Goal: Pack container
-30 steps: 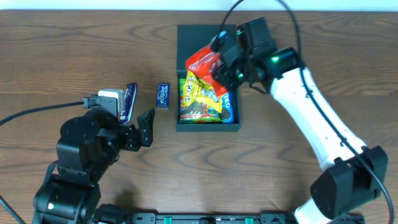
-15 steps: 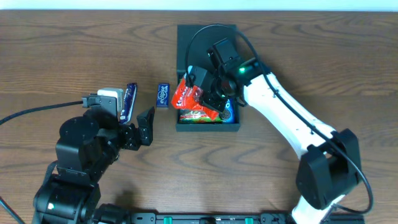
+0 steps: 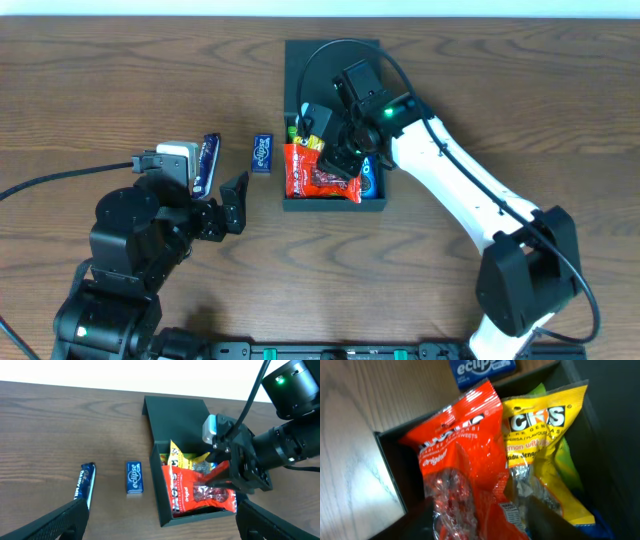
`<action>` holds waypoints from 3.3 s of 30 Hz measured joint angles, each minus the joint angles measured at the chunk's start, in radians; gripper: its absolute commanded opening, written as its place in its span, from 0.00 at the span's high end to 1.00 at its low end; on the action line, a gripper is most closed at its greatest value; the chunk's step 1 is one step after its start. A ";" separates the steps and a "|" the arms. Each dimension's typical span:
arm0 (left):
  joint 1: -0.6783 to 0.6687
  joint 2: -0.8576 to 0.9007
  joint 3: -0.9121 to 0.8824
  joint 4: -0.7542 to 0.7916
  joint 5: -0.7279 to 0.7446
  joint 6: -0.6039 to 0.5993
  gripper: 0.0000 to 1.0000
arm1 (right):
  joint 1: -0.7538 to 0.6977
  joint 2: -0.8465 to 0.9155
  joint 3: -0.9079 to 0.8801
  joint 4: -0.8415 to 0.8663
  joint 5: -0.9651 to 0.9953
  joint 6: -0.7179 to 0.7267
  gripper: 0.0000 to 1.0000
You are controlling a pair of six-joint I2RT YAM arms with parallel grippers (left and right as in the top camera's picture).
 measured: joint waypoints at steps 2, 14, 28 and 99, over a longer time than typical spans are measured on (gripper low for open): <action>0.000 0.000 0.000 0.000 0.000 0.000 0.05 | 0.000 -0.021 0.000 0.013 -0.007 0.018 0.99; 0.000 0.000 0.000 0.000 0.000 0.000 0.05 | 0.000 -0.062 0.001 -0.069 -0.063 0.046 0.98; 0.000 0.000 0.000 -0.001 0.000 0.000 0.05 | -0.004 0.172 -0.013 -0.024 0.005 0.046 0.98; 0.000 0.087 0.000 -0.013 -0.197 0.002 0.05 | -0.046 -0.148 0.061 0.280 0.032 0.261 0.99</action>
